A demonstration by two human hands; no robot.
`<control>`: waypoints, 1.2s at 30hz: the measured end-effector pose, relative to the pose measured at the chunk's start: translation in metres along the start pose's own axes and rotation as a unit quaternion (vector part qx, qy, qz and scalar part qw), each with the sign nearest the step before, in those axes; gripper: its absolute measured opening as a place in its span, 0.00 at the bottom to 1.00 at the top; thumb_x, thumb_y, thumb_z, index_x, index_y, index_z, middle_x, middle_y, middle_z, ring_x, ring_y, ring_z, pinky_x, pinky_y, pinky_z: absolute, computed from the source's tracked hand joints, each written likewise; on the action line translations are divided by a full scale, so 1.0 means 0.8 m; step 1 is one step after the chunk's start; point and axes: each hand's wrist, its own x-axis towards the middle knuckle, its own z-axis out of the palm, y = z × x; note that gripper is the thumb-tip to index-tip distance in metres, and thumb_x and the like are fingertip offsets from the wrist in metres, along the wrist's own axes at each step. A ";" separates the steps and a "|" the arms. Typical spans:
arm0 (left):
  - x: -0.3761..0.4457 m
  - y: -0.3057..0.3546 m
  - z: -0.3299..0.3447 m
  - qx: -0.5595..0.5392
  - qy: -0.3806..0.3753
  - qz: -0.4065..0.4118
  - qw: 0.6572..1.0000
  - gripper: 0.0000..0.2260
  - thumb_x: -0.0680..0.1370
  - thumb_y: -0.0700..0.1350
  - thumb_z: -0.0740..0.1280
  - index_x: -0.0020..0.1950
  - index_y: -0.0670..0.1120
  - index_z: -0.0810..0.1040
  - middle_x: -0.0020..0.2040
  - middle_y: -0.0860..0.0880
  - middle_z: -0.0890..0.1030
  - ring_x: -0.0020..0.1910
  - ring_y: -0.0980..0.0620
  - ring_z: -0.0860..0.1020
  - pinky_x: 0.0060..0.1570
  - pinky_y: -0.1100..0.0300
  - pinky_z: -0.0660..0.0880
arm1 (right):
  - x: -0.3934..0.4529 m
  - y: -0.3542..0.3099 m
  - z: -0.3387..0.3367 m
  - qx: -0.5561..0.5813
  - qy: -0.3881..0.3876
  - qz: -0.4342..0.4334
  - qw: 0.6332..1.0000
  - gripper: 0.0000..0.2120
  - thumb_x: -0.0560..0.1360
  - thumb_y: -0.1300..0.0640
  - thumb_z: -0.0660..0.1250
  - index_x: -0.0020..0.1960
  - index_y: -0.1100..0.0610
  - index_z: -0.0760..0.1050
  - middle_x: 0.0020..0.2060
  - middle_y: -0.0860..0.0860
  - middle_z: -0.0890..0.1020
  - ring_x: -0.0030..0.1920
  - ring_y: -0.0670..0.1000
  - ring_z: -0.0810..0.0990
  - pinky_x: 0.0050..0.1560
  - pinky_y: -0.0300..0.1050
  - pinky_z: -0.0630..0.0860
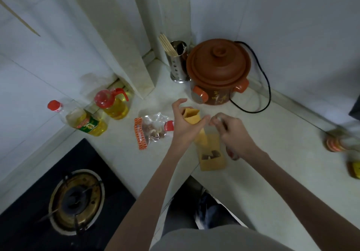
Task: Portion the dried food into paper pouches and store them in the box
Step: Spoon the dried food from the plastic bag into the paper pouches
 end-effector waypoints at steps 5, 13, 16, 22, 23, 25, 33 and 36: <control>0.005 0.001 0.027 0.010 -0.050 -0.054 0.997 0.33 0.60 0.57 0.80 0.58 0.64 0.65 0.53 0.50 0.75 0.52 0.53 0.78 0.47 0.62 0.77 | -0.013 0.008 0.010 -0.015 -0.083 0.045 0.995 0.12 0.70 0.53 0.72 0.36 0.46 0.69 0.24 0.44 0.72 0.27 0.40 0.74 0.25 0.33 0.67; 0.006 0.015 0.024 -0.009 -0.122 -0.083 0.989 0.27 0.68 0.47 0.79 0.63 0.52 0.72 0.59 0.46 0.79 0.57 0.49 0.79 0.54 0.59 0.77 | -0.004 0.035 -0.015 0.016 -0.015 0.151 0.988 0.19 0.73 0.57 0.69 0.27 0.58 0.67 0.22 0.48 0.66 0.24 0.45 0.63 0.27 0.40 0.60; 0.003 0.010 0.017 -0.044 -0.150 -0.078 0.985 0.17 0.71 0.42 0.76 0.59 0.44 0.79 0.55 0.46 0.83 0.56 0.47 0.80 0.55 0.53 0.78 | -0.004 0.044 -0.025 0.108 0.042 0.191 0.975 0.19 0.74 0.58 0.69 0.28 0.57 0.65 0.24 0.50 0.64 0.26 0.48 0.62 0.29 0.42 0.60; 0.001 -0.014 0.025 -0.032 -0.116 -0.101 0.988 0.02 0.75 0.45 0.72 0.46 0.49 0.82 0.43 0.52 0.84 0.48 0.49 0.81 0.49 0.54 0.77 | -0.017 0.046 -0.039 0.152 0.029 0.202 0.967 0.21 0.74 0.51 0.69 0.27 0.57 0.67 0.23 0.50 0.64 0.24 0.47 0.61 0.25 0.37 0.59; 0.002 -0.017 0.025 -0.045 -0.141 -0.105 0.983 0.03 0.76 0.46 0.70 0.48 0.49 0.81 0.45 0.50 0.83 0.49 0.49 0.80 0.51 0.52 0.77 | -0.019 0.049 -0.044 0.193 0.024 0.210 0.958 0.22 0.75 0.49 0.68 0.26 0.57 0.69 0.21 0.49 0.63 0.23 0.47 0.60 0.24 0.37 0.59; 0.003 -0.021 0.027 -0.065 -0.190 -0.119 0.972 0.06 0.79 0.47 0.66 0.51 0.47 0.80 0.47 0.48 0.82 0.51 0.47 0.79 0.54 0.49 0.75 | -0.022 0.056 -0.057 0.277 0.017 0.222 0.935 0.20 0.77 0.47 0.65 0.31 0.56 0.79 0.21 0.49 0.63 0.23 0.47 0.59 0.23 0.38 0.58; -0.009 0.014 0.080 -0.101 -0.259 -0.171 0.945 0.15 0.84 0.40 0.50 0.40 0.46 0.68 0.39 0.49 0.73 0.43 0.53 0.72 0.50 0.61 0.71 | -0.033 0.082 -0.059 0.311 -0.186 0.218 0.906 0.14 0.72 0.43 0.68 0.33 0.49 0.70 0.30 0.49 0.59 0.28 0.46 0.55 0.29 0.42 0.50; -0.007 0.010 0.095 -0.172 -0.306 -0.221 0.910 0.18 0.84 0.44 0.51 0.36 0.49 0.71 0.41 0.51 0.70 0.41 0.54 0.69 0.51 0.58 0.66 | -0.039 0.091 -0.063 0.330 -0.204 0.234 0.892 0.21 0.73 0.40 0.67 0.31 0.51 0.61 0.29 0.51 0.57 0.28 0.47 0.54 0.29 0.40 0.51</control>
